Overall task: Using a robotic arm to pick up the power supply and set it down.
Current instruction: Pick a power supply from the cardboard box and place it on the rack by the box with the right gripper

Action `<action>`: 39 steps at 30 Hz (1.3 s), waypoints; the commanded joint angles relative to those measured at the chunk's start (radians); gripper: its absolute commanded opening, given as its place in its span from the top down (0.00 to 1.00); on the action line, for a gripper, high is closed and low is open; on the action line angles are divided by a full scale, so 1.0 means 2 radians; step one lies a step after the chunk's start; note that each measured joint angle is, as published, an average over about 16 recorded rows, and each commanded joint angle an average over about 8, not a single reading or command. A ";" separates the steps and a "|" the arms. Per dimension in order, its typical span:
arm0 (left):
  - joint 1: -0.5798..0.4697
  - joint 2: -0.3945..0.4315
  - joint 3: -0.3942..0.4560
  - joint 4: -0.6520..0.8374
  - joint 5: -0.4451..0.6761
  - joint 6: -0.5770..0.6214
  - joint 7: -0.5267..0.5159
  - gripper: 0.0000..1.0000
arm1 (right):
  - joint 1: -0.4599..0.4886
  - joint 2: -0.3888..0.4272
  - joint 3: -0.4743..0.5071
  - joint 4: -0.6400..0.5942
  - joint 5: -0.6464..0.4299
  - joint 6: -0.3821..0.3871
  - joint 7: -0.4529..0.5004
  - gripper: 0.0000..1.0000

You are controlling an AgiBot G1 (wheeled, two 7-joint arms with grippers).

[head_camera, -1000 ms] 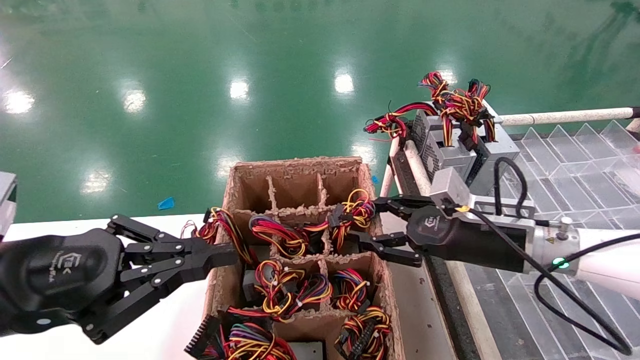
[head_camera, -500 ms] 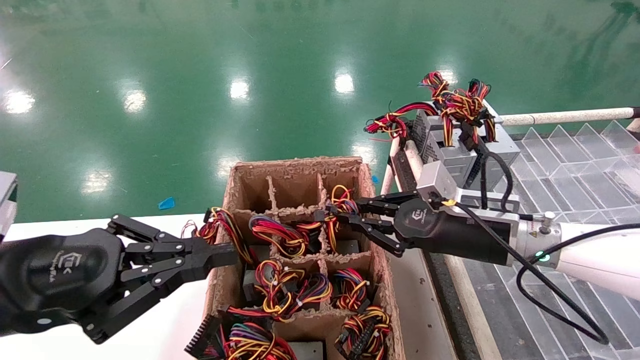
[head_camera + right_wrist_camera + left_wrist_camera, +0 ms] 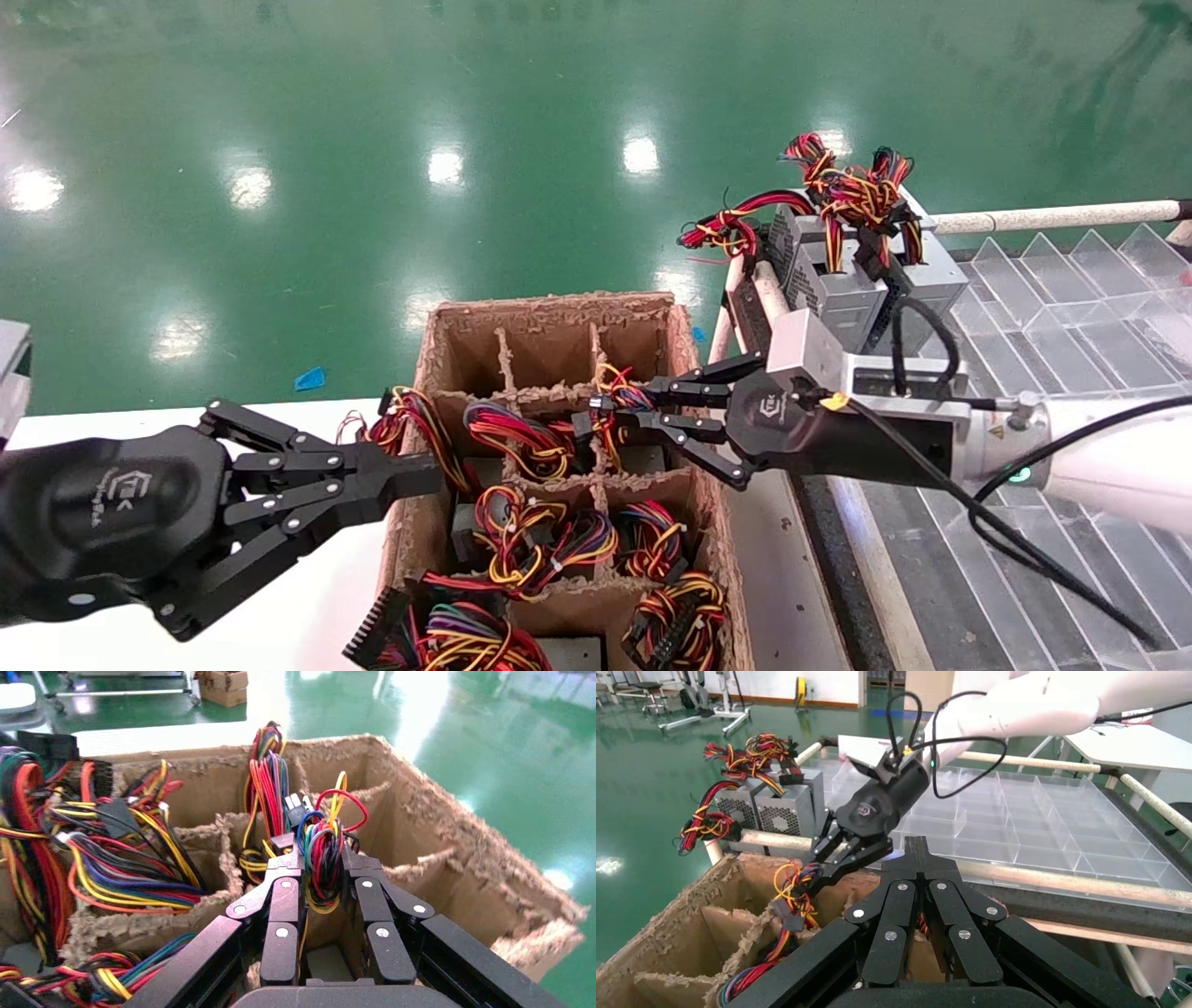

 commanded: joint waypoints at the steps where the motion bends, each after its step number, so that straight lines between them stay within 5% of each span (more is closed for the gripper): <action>1: 0.000 0.000 0.000 0.000 0.000 0.000 0.000 1.00 | 0.005 0.001 -0.001 0.004 -0.001 -0.007 -0.006 1.00; 18: 0.000 0.000 0.000 0.000 0.000 0.000 0.000 1.00 | 0.002 0.104 0.014 0.286 0.113 0.010 0.058 1.00; 29: 0.000 0.000 0.000 0.000 0.000 0.000 0.000 1.00 | -0.012 0.202 0.069 0.441 0.140 0.096 0.092 1.00; 39: 0.000 0.000 0.000 0.000 0.000 0.000 0.000 1.00 | -0.064 0.277 0.110 0.482 0.151 0.167 0.107 1.00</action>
